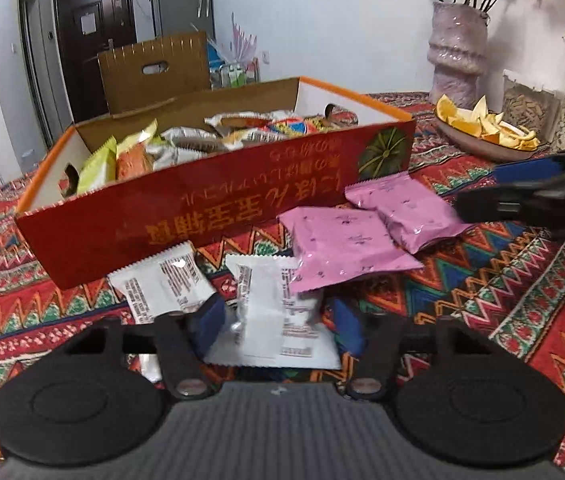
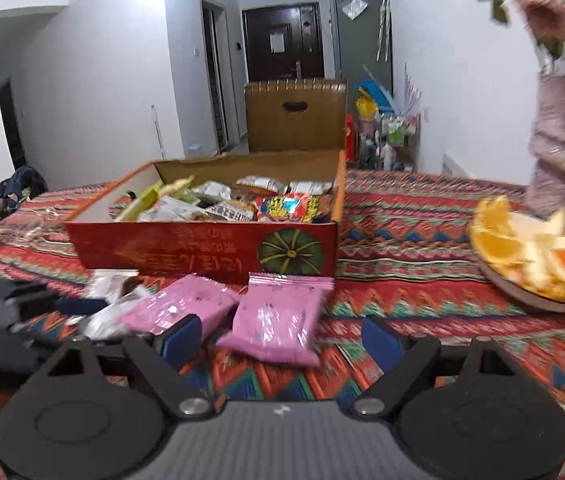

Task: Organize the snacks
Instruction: 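Grasp a white packet with the left tool while the right grasps a pink packet, then carry the white and pink packets over the box and open both tools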

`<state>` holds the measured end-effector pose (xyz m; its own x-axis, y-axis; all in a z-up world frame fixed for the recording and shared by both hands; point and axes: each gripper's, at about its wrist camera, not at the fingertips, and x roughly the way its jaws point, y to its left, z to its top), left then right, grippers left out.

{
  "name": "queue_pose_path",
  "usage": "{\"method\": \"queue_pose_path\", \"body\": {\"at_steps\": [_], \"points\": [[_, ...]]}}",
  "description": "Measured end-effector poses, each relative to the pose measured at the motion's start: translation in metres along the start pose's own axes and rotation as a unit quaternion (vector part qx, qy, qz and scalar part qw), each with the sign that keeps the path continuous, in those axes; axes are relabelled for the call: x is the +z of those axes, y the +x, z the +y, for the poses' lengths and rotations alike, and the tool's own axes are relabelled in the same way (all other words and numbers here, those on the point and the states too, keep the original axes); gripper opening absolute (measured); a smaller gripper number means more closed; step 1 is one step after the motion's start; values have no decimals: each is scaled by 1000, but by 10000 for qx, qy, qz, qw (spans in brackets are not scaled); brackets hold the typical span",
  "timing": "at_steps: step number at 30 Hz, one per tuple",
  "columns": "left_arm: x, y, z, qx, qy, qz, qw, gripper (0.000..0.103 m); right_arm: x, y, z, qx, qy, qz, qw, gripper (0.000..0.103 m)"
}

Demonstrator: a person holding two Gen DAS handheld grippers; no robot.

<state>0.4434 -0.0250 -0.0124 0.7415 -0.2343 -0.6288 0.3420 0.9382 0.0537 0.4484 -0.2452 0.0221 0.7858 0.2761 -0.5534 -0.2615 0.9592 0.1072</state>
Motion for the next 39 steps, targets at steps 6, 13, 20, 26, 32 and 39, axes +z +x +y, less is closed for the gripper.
{"method": "queue_pose_path", "body": {"at_steps": [6, 13, 20, 26, 32, 39], "points": [[0, -5, 1, -21, 68, -53, 10000, 41, -2, 56, 7, -32, 130, 359, 9993, 67], [-10, -38, -4, -92, 113, -96, 9998, 41, -15, 40, 8, -133, -26, 316, 9994, 59], [-46, -110, -4, 3, -595, -215, 9980, 41, -69, -40, 12, -354, 42, 362, 9987, 59], [-90, -157, -21, -104, -1272, 7, 9918, 41, -116, -113, 24, -233, 274, 437, 9984, 59], [-109, -189, -40, -101, -1239, -53, 9922, 41, -142, -156, 43, -9, 175, 434, 9989, 59], [-116, -218, -46, 33, -1245, -288, 9918, 41, -155, -179, 55, 83, 201, 279, 9994, 59]]}}
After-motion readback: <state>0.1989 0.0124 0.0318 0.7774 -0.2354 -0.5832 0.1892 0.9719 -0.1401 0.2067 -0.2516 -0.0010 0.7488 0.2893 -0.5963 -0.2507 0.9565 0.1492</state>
